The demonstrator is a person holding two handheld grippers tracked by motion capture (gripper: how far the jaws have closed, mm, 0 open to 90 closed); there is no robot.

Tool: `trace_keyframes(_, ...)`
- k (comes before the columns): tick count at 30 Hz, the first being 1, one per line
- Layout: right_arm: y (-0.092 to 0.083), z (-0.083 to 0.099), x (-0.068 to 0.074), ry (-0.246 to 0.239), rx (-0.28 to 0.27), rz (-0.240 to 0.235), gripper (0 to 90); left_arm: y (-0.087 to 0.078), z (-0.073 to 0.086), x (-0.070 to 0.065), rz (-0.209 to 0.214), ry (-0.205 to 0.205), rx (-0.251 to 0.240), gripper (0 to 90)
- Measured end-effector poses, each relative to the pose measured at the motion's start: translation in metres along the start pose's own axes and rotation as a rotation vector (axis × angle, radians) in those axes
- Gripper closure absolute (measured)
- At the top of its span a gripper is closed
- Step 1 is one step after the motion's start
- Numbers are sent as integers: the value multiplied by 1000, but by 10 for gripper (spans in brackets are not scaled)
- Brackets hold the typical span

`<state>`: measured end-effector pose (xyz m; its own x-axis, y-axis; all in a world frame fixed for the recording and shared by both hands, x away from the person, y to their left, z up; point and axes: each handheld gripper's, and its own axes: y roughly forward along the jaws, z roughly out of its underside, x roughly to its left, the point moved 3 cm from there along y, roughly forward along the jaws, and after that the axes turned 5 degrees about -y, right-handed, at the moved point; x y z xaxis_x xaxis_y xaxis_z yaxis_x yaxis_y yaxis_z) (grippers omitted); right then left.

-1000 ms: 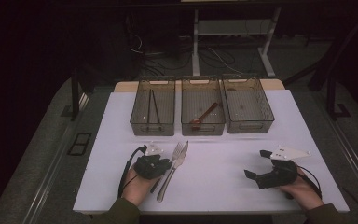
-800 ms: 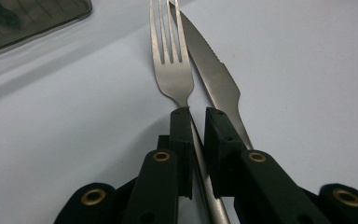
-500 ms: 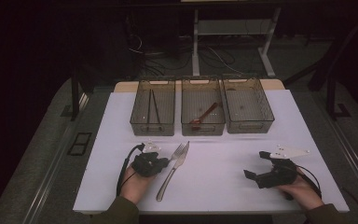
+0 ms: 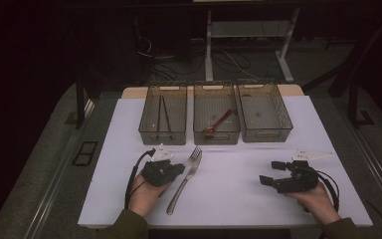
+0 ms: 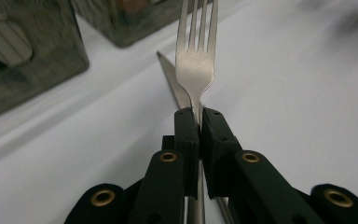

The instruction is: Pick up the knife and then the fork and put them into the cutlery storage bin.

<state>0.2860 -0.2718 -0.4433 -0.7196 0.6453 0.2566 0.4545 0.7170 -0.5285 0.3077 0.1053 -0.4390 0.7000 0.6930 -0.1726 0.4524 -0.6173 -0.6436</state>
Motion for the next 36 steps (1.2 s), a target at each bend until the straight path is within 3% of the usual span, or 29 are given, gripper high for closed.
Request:
trace_keyframes(8,16,-24,8,6,-43,-34,316,-3,-17,-10,27,30,-57,847)
trace_keyframes(12,25,-38,17,4,-72,-65,331,-4,-29,-19,55,37,-96,849)
trace_keyframes(22,37,-76,41,-30,-149,-158,366,-4,-52,-43,98,102,-152,854)
trace_keyframes(30,41,-100,61,-65,-198,-224,441,13,-71,-62,118,127,-170,854)
trace_keyframes(33,44,-106,63,-67,-208,-226,499,18,-76,-68,109,136,-172,854)
trace_keyframes(36,48,-110,60,-57,-216,-197,584,21,-79,-72,98,139,-186,854)
